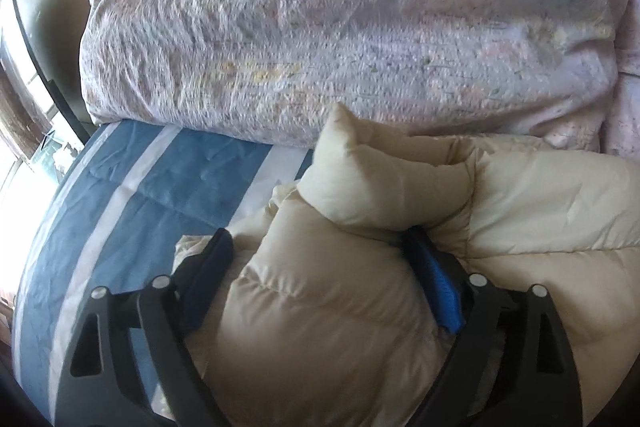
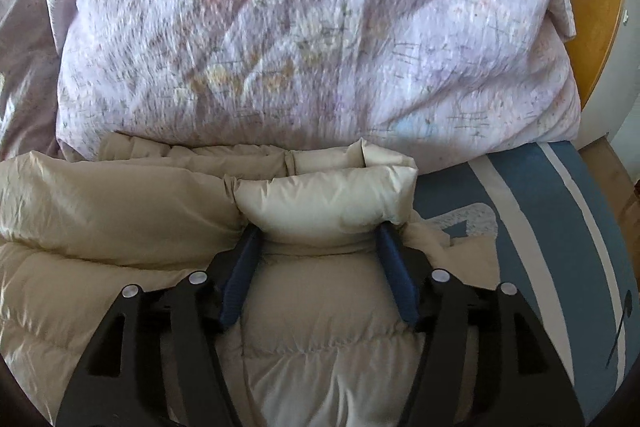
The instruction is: Fold large clothes
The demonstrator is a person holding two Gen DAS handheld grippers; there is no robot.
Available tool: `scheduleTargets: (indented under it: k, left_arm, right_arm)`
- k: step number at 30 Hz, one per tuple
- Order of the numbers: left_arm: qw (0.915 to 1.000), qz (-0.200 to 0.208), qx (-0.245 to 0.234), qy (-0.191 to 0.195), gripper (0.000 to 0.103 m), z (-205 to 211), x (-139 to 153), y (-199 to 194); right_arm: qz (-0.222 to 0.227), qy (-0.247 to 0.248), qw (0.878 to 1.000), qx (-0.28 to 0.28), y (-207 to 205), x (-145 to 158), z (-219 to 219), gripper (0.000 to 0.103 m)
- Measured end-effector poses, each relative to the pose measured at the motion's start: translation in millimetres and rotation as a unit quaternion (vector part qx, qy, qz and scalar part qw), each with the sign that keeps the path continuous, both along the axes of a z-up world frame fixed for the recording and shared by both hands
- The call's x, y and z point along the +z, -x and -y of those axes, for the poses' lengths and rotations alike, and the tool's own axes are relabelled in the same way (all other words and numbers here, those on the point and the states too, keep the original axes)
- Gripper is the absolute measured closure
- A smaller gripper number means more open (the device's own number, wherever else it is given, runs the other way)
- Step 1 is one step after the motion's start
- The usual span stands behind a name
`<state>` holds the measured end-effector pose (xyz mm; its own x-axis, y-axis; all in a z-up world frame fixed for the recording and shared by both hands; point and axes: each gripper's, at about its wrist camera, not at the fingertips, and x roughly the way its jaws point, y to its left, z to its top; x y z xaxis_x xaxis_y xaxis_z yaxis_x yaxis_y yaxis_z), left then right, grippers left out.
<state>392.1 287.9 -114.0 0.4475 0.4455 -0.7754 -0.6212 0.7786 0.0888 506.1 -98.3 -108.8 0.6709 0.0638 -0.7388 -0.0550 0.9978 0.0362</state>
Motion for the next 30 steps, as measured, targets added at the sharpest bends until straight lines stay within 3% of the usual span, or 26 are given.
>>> scheduleTargets:
  k: [4, 6, 14, 30]
  left_arm:
    - [0.9999, -0.003, 0.008, 0.012, 0.007, -7, -9, -3]
    - [0.9998, -0.002, 0.009, 0.020, 0.006, -9, -10, -2]
    - [0.9995, -0.003, 0.015, 0.029, 0.003, -23, -17, 0]
    - [0.9993, 0.001, 0.018, 0.032, 0.002, -28, -21, 2]
  right_arm:
    - [-0.009, -0.006, 1.000, 0.001, 0, -15, 4, 0.037]
    - [-0.012, -0.004, 1.000, 0.003, -10, -24, -13, 0.036]
    - [-0.016, -0.001, 1.000, 0.002, -25, -30, -17, 0.034]
    - [-0.017, 0.001, 1.000, 0.000, -29, -23, -17, 0.030]
